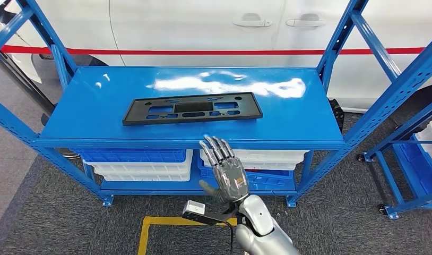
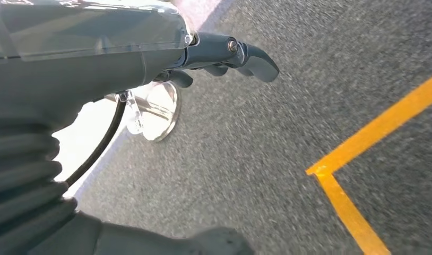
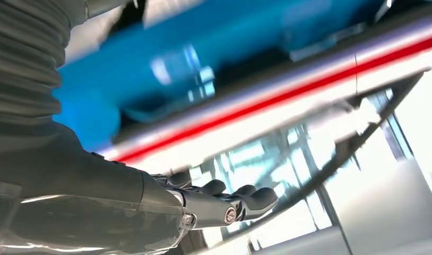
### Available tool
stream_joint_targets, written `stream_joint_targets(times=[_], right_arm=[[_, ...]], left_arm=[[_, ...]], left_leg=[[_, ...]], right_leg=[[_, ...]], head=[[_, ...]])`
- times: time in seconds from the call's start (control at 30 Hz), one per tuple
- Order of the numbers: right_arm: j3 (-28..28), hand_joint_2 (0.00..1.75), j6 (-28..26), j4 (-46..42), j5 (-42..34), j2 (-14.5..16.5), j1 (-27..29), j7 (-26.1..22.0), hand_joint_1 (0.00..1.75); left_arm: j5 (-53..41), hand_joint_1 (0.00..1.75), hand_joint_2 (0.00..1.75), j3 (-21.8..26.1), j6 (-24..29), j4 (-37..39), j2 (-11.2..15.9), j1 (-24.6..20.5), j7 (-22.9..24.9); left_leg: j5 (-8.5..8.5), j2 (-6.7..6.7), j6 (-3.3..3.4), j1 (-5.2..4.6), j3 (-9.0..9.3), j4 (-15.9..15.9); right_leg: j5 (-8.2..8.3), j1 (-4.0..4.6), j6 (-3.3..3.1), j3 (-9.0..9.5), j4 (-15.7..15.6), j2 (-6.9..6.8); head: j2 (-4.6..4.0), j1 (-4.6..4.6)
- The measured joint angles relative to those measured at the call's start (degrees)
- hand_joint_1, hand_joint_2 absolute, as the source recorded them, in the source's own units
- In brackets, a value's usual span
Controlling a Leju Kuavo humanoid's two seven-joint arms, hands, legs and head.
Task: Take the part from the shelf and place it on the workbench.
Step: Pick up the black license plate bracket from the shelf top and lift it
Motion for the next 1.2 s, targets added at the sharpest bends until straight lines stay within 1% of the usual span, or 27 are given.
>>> stream_joint_targets(times=[0.17,0.23,0.33,0.4,0.5,0.57,0.77,1.0,1.1,1.2], right_arm=[[0.5,1.75,-1.2,-1.4,7.7,-0.2,-2.4,2.8,0.0],[0.7,1.75,-1.5,-2.1,10.5,0.0,-2.3,3.1,0.0],[0.7,1.75,-1.9,-3.8,13.6,0.4,-1.6,2.6,0.0],[0.6,1.75,-2.0,-5.2,13.2,0.8,-0.9,1.1,0.0],[0.3,1.75,-2.1,-7.3,10.8,1.6,0.4,-1.8,0.0],[0.2,1.75,-2.1,-8.0,10.0,1.9,1.0,-2.6,0.0],[0.2,1.75,-2.1,-9.0,9.7,2.2,2.0,-2.9,0.0],[0.2,1.75,-2.1,-9.2,9.6,2.3,2.8,-2.6,0.0],[0.2,1.75,-2.1,-9.2,9.5,2.3,3.2,-2.5,0.0],[0.2,1.75,-2.1,-9.2,9.5,2.3,3.5,-2.5,0.0]], left_arm=[[3.8,0.0,0.0,1.7,-2.2,0.1,-0.3,-0.8,-4.0],[5.5,0.0,0.0,2.3,-3.3,0.1,-0.4,-1.0,-5.4],[6.7,0.0,0.0,2.6,-4.4,0.3,-0.6,-1.1,-6.1],[7.2,0.0,0.0,2.6,-4.6,0.4,-0.7,-1.0,-6.1],[8.5,0.0,0.0,2.9,-4.9,0.4,-0.7,-0.9,-6.5],[9.3,0.0,0.0,3.3,-5.3,0.4,-0.8,-0.9,-7.0],[10.0,0.0,0.0,4.2,-5.5,0.4,-0.8,-0.8,-7.6],[10.3,0.0,0.0,4.5,-5.4,0.5,-0.8,-0.8,-8.1],[10.3,0.0,0.0,4.5,-5.4,0.6,-0.8,-0.8,-8.1],[10.3,0.0,0.0,4.5,-5.4,0.7,-0.8,-0.8,-7.9]], left_leg=[[0.01,-0.01,0.0,0.0,0.0,0.0],[0.0,-0.01,0.0,0.0,0.0,0.0],[0.0,0.0,0.0,0.0,-0.01,0.0],[0.0,-0.01,0.0,0.0,-0.02,0.0],[0.0,-0.01,0.0,0.0,-0.03,0.0],[0.0,-0.01,0.0,0.0,-0.03,0.0],[0.0,-0.01,0.0,0.0,-0.02,0.0],[-0.02,-0.01,0.03,-0.17,-0.06,0.1],[-0.1,-0.01,0.17,-0.28,-0.1,0.2],[-0.24,-0.01,0.49,-0.4,-0.18,0.3]], right_leg=[[0.0,0.0,0.0,0.05,0.0,-0.01],[0.01,0.0,0.0,0.06,0.0,-0.01],[0.0,0.0,0.0,0.04,0.0,0.0],[0.0,0.0,0.0,0.03,0.0,-0.01],[0.0,0.01,0.0,0.02,0.0,0.0],[0.0,0.01,0.0,0.0,0.0,-0.01],[0.0,0.0,0.0,0.0,0.0,-0.01],[0.1,-0.19,0.16,0.03,-0.1,0.0],[0.1,-0.29,0.27,0.01,-0.1,0.0],[0.06,-0.38,0.58,0.01,-0.2,0.0]], head=[[0.0,0.0],[0.0,0.0],[-0.01,-0.01],[-0.01,0.0],[0.0,0.0],[0.0,0.0],[0.0,0.0],[-0.01,0.0],[-0.01,-0.02],[-0.01,-0.02]])
